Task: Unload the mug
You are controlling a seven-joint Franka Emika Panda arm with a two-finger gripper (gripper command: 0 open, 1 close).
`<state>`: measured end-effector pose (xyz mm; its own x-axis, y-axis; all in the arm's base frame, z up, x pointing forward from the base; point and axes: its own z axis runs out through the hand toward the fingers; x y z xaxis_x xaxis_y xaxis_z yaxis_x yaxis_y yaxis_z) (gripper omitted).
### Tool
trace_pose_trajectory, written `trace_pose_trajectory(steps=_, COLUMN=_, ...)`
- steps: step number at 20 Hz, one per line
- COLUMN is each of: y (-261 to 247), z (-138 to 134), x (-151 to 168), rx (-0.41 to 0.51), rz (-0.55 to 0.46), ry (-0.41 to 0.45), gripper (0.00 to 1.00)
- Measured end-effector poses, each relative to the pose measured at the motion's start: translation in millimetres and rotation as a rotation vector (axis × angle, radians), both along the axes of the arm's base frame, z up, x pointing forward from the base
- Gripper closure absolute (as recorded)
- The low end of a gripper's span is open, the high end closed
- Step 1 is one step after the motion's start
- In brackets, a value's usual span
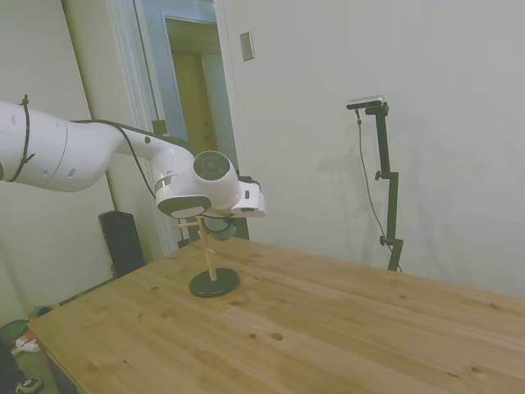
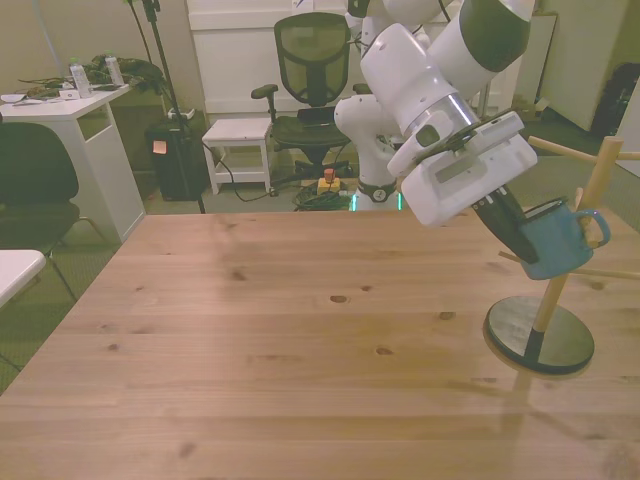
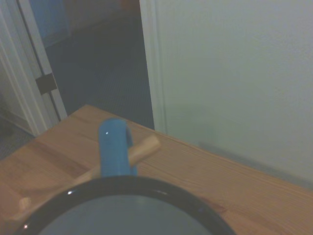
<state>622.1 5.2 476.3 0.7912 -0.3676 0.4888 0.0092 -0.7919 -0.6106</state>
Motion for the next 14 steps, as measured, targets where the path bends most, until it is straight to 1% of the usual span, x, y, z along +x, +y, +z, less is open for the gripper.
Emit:
trace_pose_trajectory(steps=7, y=-15.3, z=-5.2, x=13.7, rx=0.009, rz=-0.024, ry=0.002, gripper=1.00)
trace_pose_trajectory(steps=14, y=-21.9, z=4.6, x=20.1, rx=0.040, rz=-0.035, ry=-0.015, gripper=1.00)
